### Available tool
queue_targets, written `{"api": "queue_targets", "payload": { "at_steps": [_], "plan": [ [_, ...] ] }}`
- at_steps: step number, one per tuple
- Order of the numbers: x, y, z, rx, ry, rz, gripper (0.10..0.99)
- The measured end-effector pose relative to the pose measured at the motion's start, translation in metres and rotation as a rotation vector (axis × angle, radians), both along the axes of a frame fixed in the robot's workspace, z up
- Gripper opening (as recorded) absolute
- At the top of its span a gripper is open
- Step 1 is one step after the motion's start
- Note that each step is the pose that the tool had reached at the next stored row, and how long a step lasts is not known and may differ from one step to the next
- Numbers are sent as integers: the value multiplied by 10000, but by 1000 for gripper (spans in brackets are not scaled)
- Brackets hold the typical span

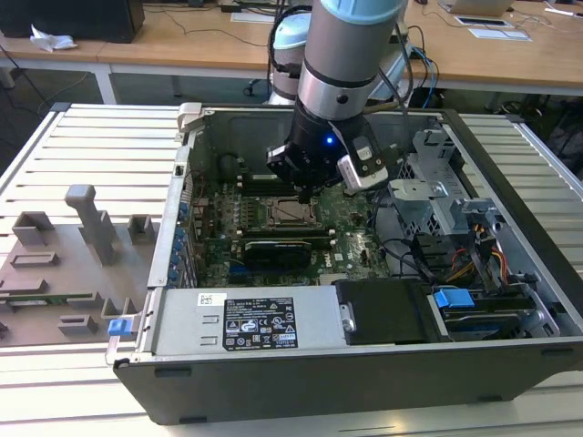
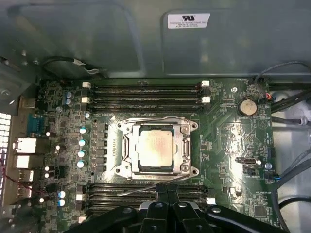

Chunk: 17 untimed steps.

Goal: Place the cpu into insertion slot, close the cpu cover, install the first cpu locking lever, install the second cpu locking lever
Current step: 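Install the second cpu locking lever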

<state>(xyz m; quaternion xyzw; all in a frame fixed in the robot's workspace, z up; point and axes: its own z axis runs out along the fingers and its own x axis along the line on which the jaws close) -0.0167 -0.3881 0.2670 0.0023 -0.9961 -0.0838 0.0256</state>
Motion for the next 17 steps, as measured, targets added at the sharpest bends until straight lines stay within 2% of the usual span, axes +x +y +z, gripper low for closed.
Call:
{"api": "queue_targets", "payload": {
  "at_steps": [3,10,17],
  "plan": [
    [-1,-1,-88,0,-1,1,106],
    [-38,-3,-222,4,-1,0,106],
    [-145,-16,-266,9,-1,0,106]
  ]
}}
